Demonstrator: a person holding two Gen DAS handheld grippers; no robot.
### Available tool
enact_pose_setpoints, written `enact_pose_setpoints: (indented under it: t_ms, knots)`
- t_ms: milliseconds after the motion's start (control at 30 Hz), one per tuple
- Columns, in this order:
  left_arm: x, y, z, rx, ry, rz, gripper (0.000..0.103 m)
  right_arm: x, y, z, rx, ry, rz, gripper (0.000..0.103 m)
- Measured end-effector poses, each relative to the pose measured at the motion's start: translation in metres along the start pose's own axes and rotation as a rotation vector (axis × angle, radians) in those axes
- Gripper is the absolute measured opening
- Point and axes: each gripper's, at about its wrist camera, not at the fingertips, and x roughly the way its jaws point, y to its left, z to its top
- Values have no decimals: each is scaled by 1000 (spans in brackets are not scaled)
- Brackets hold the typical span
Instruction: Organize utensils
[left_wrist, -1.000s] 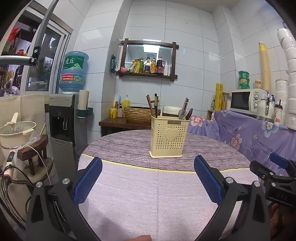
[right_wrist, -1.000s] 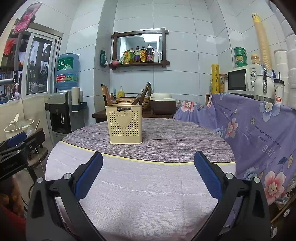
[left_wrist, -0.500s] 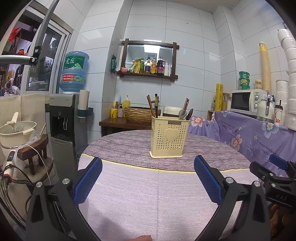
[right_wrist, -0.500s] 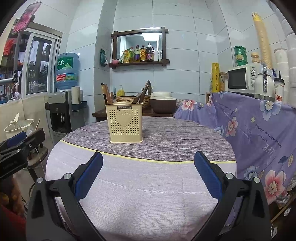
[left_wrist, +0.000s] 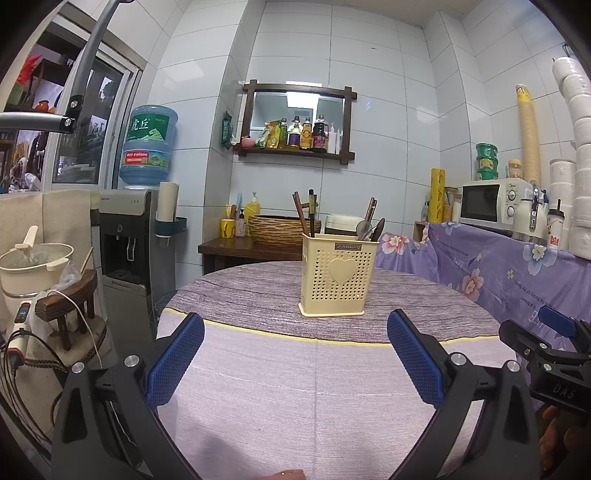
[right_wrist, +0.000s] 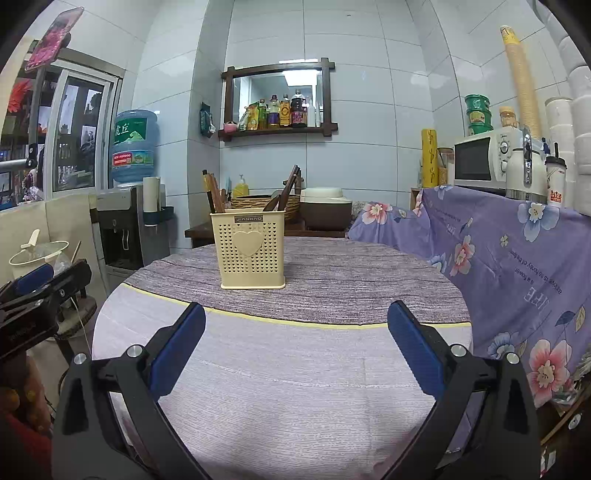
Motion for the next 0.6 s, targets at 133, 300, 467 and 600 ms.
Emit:
enact_pose_setpoints:
  t_ms: [133,300,467,600]
  knots:
    - [-1,0,-1,0,-2,-2,98,0,0,0,0,0,-1,97]
    - [1,-1,-1,9,4,0,98,1,0,0,0,6,0,97]
    - [1,-2,-1,8,5,0,98,1,-1,-1,1,10,1,97]
    - [1,-4,-1,12,-1,4,98,1,-1,0,1,12,1,97]
